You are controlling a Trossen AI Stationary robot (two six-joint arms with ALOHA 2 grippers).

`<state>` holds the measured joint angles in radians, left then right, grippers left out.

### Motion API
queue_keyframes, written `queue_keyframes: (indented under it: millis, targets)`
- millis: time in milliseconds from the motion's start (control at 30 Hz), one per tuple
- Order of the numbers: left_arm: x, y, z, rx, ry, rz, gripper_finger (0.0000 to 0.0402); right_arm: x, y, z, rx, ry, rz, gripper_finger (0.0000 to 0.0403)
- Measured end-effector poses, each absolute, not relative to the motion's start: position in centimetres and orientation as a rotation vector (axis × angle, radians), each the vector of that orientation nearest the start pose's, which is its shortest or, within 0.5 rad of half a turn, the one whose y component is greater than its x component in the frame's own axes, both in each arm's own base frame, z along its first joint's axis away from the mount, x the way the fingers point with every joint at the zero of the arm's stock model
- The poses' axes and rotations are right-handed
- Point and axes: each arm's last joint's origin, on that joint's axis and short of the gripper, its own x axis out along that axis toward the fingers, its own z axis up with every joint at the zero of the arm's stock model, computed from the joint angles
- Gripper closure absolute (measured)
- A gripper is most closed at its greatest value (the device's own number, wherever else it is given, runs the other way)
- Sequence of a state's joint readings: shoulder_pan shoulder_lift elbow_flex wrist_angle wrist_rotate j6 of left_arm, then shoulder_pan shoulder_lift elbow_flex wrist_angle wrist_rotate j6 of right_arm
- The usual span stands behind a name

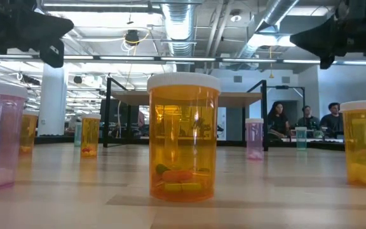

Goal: Pick and place medicine bottles onto shelf by color
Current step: Put the top right blue bottle on the shelf

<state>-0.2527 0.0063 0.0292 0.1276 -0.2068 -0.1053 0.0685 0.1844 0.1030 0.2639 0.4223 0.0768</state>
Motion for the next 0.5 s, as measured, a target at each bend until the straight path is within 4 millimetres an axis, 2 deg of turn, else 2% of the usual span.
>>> queue_keyframes:
  millis: [267, 500]
  targets:
    - [9.3, -1.7, 18.8, -0.173, -0.168, -0.015, 0.0401, 10.6, -0.5, 23.1, 0.103, -0.149, -0.373, 0.035]
    - [9.2, -1.6, 19.1, -0.178, -0.201, -0.017, 0.0401, 11.4, -0.5, 22.4, 0.089, -0.053, -0.377, 0.035]
